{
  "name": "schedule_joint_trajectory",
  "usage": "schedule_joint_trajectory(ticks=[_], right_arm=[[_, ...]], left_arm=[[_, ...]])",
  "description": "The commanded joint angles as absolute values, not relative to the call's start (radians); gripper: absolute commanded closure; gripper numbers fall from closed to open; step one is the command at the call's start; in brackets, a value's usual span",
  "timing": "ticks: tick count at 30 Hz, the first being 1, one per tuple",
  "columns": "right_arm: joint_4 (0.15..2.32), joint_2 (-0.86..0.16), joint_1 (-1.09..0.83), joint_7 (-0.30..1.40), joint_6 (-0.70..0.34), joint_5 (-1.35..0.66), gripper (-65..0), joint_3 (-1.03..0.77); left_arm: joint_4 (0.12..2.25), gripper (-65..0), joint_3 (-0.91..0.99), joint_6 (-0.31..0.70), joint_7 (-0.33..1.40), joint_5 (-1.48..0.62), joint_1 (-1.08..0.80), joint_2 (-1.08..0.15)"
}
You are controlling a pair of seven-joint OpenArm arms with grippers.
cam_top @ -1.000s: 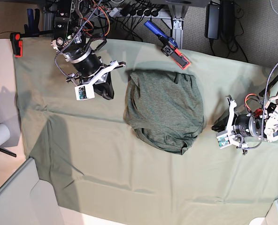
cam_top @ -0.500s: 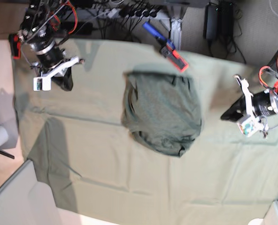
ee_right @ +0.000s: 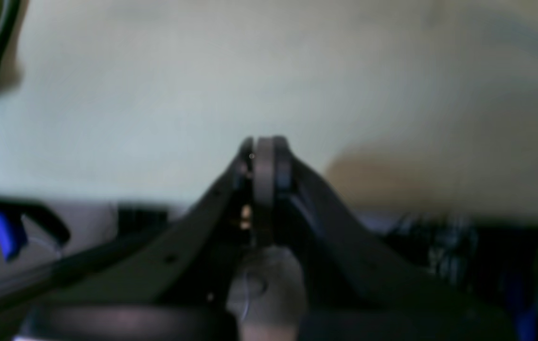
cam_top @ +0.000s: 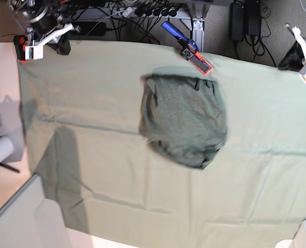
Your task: Fold the T-shirt properly
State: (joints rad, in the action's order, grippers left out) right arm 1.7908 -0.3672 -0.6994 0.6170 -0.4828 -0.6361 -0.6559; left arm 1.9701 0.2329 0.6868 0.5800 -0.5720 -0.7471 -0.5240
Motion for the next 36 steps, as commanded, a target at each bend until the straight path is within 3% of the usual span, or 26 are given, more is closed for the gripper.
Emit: schedule_joint_trajectory(ticks=[1, 8, 14, 19, 25, 28, 32, 36], right_arm=[[1.805, -0.379, -0.733, 0.604, -0.486, -0.655, 0.0, -0.666], [1.781, -0.363, -0.856, 0.623, -0.486, -0.678, 0.0, -0.654], [1.7, -0.371, -0.896, 0.657, -0.486, -0.707, 0.0, -0.59], [1.571, -0.387, -0.892, 0.685, -0.475, -0.664, 0.0, -0.453], [1.383, -0.373, -0.882, 0.677, -0.474, -0.519, 0.0, -0.291], [1.287, -0.366, -0.849, 0.679, -0.474, -0.429, 0.0, -0.216], [1.19, -0.365, -0.782, 0.697, -0.474, -0.322, 0.0, -0.134], [1.126, -0.362, -0.688, 0.697, -0.468, -0.292, 0.0, -0.106]], left_arm=[[1.979, -0.1, 0.236, 0.698, 0.57, -0.587, -0.783, -0.514], [1.845, -0.1, 0.183, 0.698, 0.624, -0.522, -0.906, -0.389], [1.604, -0.1, 0.106, 0.548, 0.689, -0.368, -0.911, -0.332], [1.421, 0.0, 0.049, 0.48, 0.712, -0.215, -0.884, -0.336], [1.16, 0.0, -0.09, 0.469, 0.715, -0.221, -0.673, -0.414], [0.962, 0.0, -0.2, 0.402, 0.692, -0.22, -0.507, -0.44], [0.687, 0.0, -0.348, 0.4, 0.659, -0.225, -0.3, -0.429], [0.546, 0.0, -0.456, 0.353, 0.655, -0.224, -0.166, -0.385]])
